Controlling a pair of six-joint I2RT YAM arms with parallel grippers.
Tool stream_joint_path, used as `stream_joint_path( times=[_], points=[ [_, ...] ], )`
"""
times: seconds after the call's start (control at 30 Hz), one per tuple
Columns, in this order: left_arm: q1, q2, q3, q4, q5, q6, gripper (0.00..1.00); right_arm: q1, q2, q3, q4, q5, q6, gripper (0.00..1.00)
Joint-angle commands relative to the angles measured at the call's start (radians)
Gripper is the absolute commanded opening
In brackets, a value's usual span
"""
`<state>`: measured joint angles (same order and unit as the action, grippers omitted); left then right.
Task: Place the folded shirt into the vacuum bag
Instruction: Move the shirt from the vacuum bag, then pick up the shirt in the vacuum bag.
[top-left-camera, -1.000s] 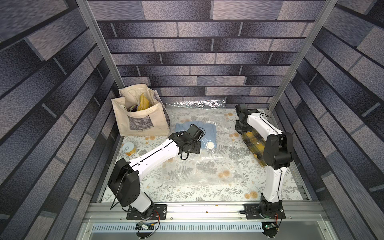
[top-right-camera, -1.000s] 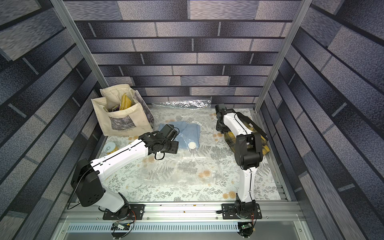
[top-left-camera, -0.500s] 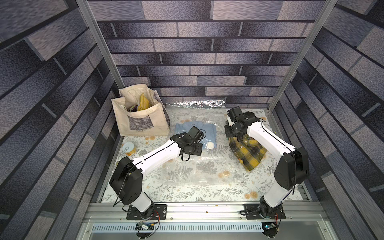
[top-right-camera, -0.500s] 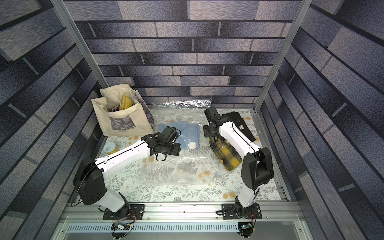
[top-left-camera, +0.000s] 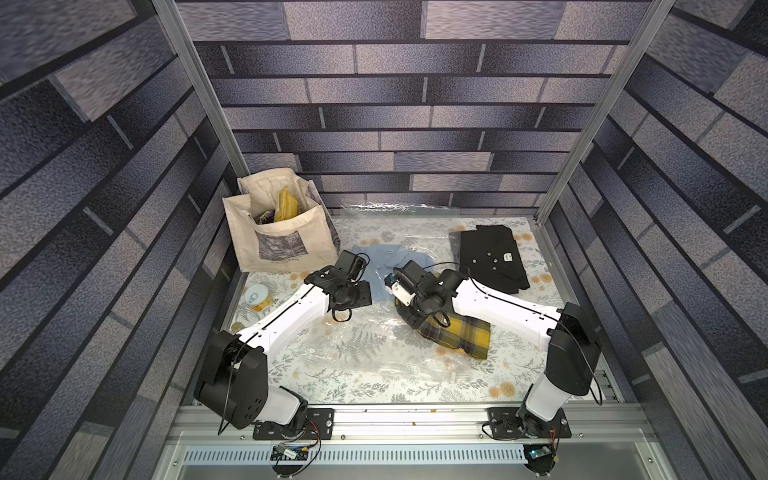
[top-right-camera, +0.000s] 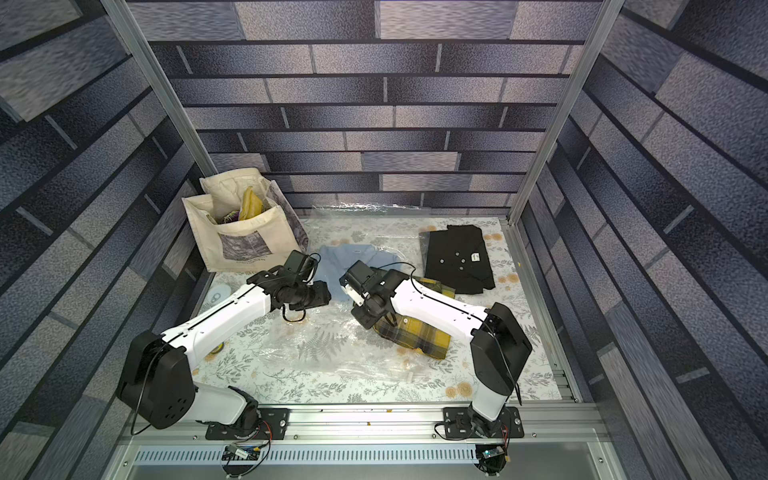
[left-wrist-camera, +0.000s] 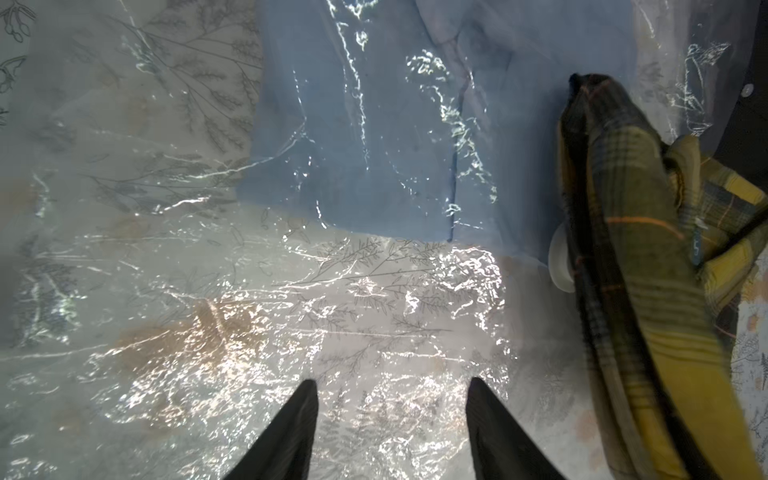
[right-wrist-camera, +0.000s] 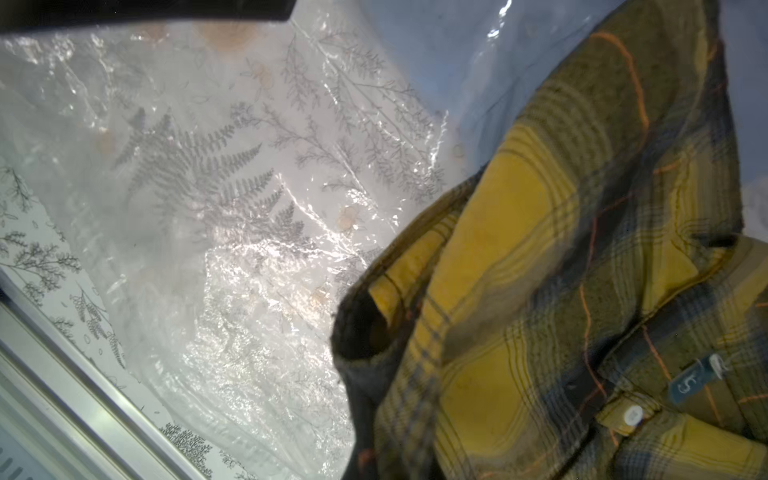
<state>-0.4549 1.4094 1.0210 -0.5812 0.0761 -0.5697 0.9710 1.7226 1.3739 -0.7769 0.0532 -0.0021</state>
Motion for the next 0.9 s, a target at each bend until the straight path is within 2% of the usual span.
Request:
stream_joint_path(
  times=[0.0, 0.1, 0.13, 0.2, 0.3, 0.43, 0.53, 0.63, 0.73, 0.87],
  points=[
    [0.020, -0.041, -0.024, -0.015, 0.021, -0.016, 0.59, 0.051, 0.034, -0.030, 0.084, -0.065, -0.021, 0.00],
    [0.026, -0.040, -0.019, -0.015, 0.016, -0.015, 0.60, 0.061, 0.104, -0.055, 0.130, -0.109, -0.005, 0.00],
    [0.028, -0.041, -0.012, -0.021, 0.013, -0.012, 0.61, 0.060, 0.121, -0.055, 0.127, -0.114, -0.001, 0.06],
    [0.034, -0.045, 0.002, -0.034, 0.005, -0.003, 0.62, 0.055, 0.102, -0.068, 0.143, -0.124, 0.026, 0.25],
    [0.046, -0.049, 0.026, -0.059, 0.005, 0.020, 0.67, 0.019, -0.010, -0.106, 0.178, -0.196, 0.105, 0.50],
    [0.033, -0.017, 0.084, -0.100, 0.014, 0.061, 0.71, -0.051, -0.183, -0.166, 0.197, -0.265, 0.246, 0.66],
    [-0.018, 0.034, 0.140, -0.128, 0.004, 0.094, 0.71, -0.144, -0.283, -0.233, 0.185, -0.244, 0.444, 0.68],
    [-0.088, 0.112, 0.202, -0.150, -0.004, 0.119, 0.71, -0.250, -0.387, -0.370, 0.154, -0.218, 0.647, 0.64],
    [-0.144, 0.197, 0.263, -0.170, 0.001, 0.139, 0.71, -0.313, -0.500, -0.481, 0.090, -0.138, 0.764, 0.57],
    [-0.199, 0.293, 0.326, -0.194, -0.014, 0.171, 0.70, -0.407, -0.651, -0.625, 0.042, -0.081, 0.876, 0.55]
  ],
)
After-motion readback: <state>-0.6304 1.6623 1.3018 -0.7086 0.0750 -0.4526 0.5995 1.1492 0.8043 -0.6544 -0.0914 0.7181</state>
